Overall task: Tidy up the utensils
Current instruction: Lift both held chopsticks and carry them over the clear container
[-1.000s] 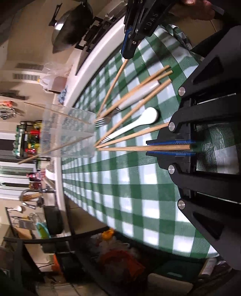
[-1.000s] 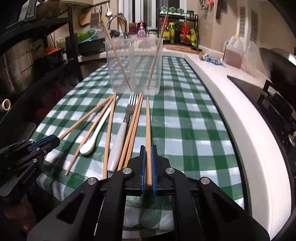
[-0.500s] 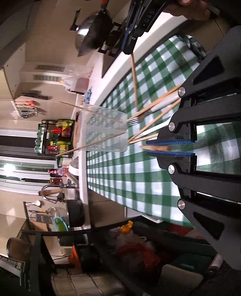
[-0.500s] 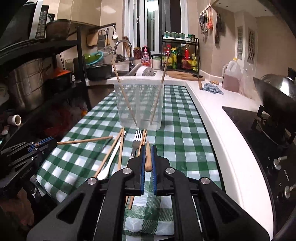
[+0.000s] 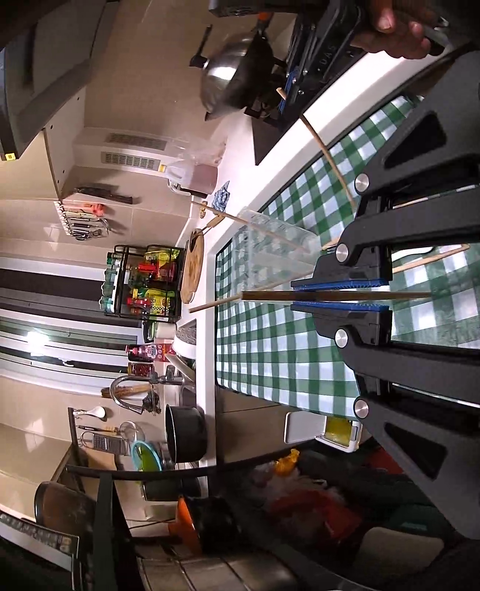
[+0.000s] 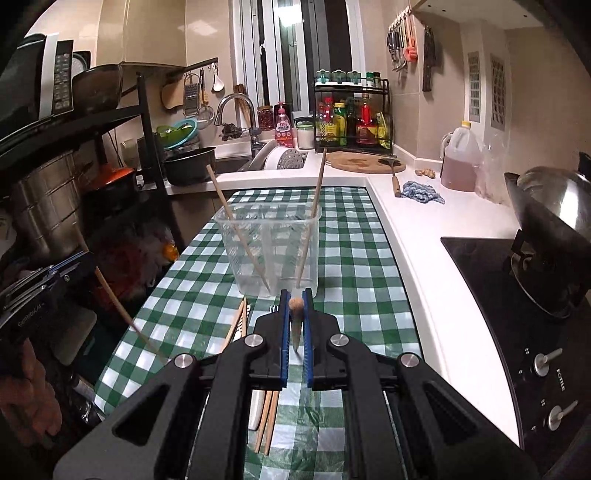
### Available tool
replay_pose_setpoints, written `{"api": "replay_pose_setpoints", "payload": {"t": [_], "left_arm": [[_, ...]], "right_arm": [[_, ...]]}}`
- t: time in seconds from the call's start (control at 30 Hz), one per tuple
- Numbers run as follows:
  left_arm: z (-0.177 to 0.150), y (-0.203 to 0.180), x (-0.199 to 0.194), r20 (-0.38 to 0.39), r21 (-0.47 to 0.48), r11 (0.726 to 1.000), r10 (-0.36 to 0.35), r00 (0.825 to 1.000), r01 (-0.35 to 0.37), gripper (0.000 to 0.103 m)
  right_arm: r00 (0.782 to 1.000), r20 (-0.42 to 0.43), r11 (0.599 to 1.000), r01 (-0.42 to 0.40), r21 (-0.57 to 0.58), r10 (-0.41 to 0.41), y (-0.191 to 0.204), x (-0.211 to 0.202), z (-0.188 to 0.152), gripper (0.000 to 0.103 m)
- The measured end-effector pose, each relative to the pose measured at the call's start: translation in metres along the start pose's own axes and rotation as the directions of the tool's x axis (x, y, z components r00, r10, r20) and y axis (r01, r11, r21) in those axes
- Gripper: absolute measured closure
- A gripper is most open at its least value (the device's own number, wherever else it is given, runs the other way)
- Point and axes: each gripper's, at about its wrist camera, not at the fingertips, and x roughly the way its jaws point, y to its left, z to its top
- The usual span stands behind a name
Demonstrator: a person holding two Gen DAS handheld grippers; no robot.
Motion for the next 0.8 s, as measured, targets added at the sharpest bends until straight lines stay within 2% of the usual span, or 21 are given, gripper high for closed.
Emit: {"api": "replay_pose_setpoints", "payload": {"t": [0.17, 0.37, 0.63, 0.8], "left_arm": [[0.017, 0.001, 0.005, -0.022, 0.002, 1.000, -0.016, 1.000, 0.016, 0.097], [0.024, 0.008, 0.012, -0.053, -0.039, 0.998, -0.046, 0.998, 0.044, 0.097], [0.039, 0.005, 0.020, -0.081, -0.019, 0.999, -0.051, 0.995, 0.050, 0.097], [0.062, 0.007, 0.025, -0.113, -0.015, 0.998, -0.063, 0.992, 0.062, 0.097]], "right_arm": [[1.000, 0.008, 1.000, 0.007, -0.014, -0.007, 0.002, -0.002, 0.014, 0.097], [1.000, 0.005, 0.999, 0.012, -0.030, -0.012, 0.005, -0.003, 0.022, 0.097], [1.000, 0.000, 1.000, 0.003, -0.028, -0.003, 0.005, 0.000, 0.030, 0.097], [0.999, -0.008, 0.999, -0.033, -0.004, 0.033, -0.002, 0.004, 0.055, 0.097]]}}
